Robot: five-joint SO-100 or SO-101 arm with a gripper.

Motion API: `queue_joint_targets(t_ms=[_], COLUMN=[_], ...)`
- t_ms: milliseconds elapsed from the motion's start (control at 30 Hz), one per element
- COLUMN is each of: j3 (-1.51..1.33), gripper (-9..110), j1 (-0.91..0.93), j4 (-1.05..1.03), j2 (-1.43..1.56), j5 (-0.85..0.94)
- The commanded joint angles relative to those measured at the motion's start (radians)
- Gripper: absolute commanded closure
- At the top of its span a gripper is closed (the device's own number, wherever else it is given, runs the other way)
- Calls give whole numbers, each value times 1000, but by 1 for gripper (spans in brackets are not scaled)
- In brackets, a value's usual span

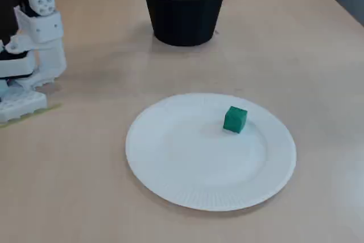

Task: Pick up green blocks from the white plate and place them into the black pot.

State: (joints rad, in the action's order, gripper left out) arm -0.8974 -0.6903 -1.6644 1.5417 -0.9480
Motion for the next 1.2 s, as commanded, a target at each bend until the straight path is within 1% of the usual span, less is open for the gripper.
queue_joint_targets(t_ms=[0, 133, 300, 467, 667, 800, 900, 1000, 1067, 1167], j3=[8, -46, -84, -84, -86, -86, -87, -104, -149, -341], gripper=[104, 104, 100, 91, 87, 86, 89, 104, 104, 104], j1=[-80, -78, -6, 95, 158, 143, 121, 115, 144, 298], j4=[28, 114, 167, 218, 184, 167, 114, 83, 95, 204], j2=[21, -43, -115, -141, -120, -101, -87, -58, -3, 179], j5=[3, 66, 138, 227, 287, 265, 230, 232, 299, 411])
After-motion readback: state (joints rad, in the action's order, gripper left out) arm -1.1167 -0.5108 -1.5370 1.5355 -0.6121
